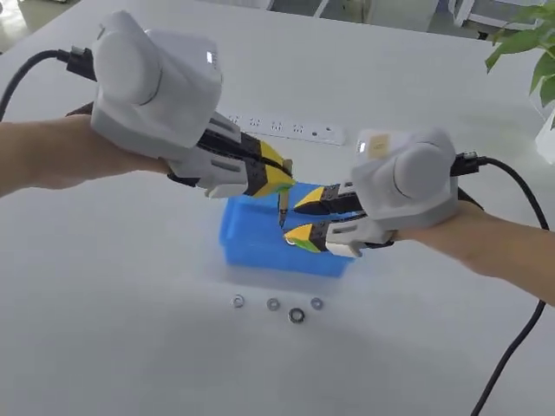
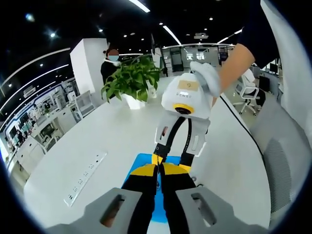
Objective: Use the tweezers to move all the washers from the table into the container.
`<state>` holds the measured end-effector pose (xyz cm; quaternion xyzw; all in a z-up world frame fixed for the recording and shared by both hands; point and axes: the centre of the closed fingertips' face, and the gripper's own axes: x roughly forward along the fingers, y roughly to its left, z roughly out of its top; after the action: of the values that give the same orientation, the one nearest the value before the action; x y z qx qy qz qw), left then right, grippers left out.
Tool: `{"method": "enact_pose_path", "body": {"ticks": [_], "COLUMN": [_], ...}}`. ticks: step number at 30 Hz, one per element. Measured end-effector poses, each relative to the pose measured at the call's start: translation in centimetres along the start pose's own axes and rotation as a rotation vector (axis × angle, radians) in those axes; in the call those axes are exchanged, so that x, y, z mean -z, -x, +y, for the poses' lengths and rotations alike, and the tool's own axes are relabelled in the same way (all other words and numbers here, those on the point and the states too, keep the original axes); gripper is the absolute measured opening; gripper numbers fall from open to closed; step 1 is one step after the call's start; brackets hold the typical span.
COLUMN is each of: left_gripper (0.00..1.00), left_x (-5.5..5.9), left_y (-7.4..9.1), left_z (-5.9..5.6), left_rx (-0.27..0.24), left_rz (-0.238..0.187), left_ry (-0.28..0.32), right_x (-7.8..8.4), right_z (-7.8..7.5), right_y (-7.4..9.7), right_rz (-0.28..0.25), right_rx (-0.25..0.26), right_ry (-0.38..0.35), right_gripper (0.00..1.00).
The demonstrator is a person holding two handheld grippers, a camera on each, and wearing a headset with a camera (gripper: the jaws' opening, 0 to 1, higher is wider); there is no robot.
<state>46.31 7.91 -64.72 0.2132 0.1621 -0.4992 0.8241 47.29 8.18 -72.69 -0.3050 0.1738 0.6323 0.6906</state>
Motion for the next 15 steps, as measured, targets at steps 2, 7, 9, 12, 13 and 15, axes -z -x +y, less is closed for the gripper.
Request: {"method": "enact_pose_path", "body": {"ticks": [2, 7, 9, 12, 13, 15], "left_gripper": [0.06, 0.06, 0.06, 0.06, 0.06, 0.06], "left_x": [0.1, -0.1, -0.1, 0.1, 0.1, 0.3], "left_y": [0.3, 1.4, 1.8, 2.3, 2.4, 2.7], "left_z": [-0.1, -0.3, -0.5, -0.9, -1.2, -1.6], "left_rx": [-0.007, -0.027, -0.035, -0.042, -0.053, -0.064], "left_rz": [0.010, 0.018, 0.015, 0.013, 0.010, 0.011], "left_ry": [-0.002, 0.000, 0.000, 0.005, -0.008, -0.019], "right_x": [0.0, 0.3, 0.5, 0.9, 1.0, 1.2], "right_z": [-0.1, 0.1, 0.4, 1.1, 1.3, 1.7], "right_y": [0.5, 2.3, 3.0, 3.6, 3.7, 4.1], "right_rz": [-0.004, -0.037, -0.049, -0.054, -0.054, -0.054], "right_rx": [0.012, 0.027, 0.024, 0.018, 0.018, 0.023], "right_ry": [-0.005, -0.040, -0.055, -0.068, -0.073, -0.079], "right_gripper": [0.25, 0.32, 0.32, 0.35, 0.36, 0.40]}}
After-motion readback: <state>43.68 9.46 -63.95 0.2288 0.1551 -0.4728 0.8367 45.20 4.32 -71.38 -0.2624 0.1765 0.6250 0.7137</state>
